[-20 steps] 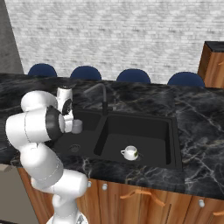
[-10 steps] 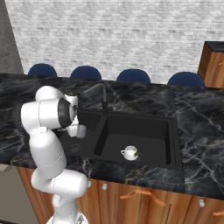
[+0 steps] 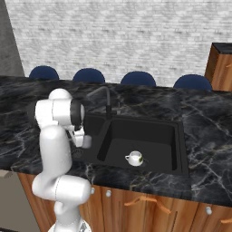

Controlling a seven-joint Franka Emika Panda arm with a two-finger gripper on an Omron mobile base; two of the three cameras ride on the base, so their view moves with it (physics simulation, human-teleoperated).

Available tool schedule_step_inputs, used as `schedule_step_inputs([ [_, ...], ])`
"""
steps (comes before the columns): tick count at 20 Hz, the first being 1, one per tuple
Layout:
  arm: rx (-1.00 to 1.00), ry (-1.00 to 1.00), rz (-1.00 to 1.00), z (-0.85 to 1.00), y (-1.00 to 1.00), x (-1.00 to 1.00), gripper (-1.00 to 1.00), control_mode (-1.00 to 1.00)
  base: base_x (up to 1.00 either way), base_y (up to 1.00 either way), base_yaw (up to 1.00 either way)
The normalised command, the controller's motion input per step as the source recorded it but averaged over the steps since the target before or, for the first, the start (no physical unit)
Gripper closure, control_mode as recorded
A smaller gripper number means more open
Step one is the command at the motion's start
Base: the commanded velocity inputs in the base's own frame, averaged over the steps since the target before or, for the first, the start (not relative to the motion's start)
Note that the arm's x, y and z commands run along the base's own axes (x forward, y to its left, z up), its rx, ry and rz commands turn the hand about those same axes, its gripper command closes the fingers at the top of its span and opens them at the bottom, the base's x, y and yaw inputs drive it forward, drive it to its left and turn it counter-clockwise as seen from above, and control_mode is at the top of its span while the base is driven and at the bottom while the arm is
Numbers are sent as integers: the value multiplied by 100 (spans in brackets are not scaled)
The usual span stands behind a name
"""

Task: Move any existing items from the left basin to the right basin for drying. Then move the measuring cup from the counter to the left basin of the sink for washing.

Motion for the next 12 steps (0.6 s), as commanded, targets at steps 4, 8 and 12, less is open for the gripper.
schedule_step_inputs([
  [4, 0, 5, 0, -46, 5, 23, 100, -100, 0, 0, 0],
  [8, 0, 4, 0, -40, 13, 28, 100, -100, 0, 0, 0],
  [12, 0, 3, 0, -35, 7, 30, 100, -100, 0, 0, 0],
])
